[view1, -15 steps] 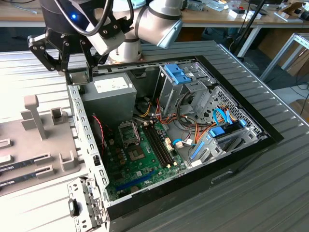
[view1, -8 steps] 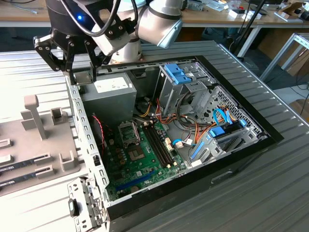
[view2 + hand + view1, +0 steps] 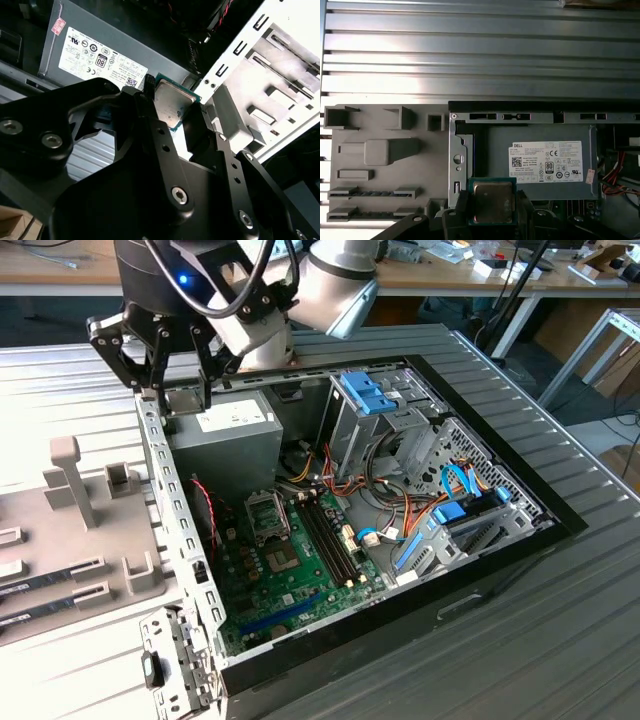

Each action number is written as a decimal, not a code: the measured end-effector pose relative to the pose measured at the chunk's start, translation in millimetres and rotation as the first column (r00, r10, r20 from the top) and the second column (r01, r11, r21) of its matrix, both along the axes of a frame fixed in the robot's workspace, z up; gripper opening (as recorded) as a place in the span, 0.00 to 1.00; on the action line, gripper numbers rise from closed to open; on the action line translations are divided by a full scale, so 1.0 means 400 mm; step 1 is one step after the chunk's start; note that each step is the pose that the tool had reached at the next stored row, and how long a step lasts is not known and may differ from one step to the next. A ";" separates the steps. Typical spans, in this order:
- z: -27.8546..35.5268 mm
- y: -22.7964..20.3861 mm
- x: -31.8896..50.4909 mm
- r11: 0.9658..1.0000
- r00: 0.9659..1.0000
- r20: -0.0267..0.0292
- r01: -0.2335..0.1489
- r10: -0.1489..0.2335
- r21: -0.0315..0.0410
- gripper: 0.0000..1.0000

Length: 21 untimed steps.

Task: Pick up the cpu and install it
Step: 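Pick up the cpu and move it towards the insertion slot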

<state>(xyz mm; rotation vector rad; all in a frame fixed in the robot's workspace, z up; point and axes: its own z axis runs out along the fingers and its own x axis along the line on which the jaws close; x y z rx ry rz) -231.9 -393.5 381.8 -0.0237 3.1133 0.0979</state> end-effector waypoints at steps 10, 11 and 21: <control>-0.007 0.000 0.033 1.000 1.000 0.000 0.000 0.000 0.000 0.47; -0.007 0.000 0.036 1.000 1.000 0.000 0.000 0.000 0.000 0.47; -0.013 -0.003 0.061 1.000 1.000 0.000 0.000 0.000 0.000 0.47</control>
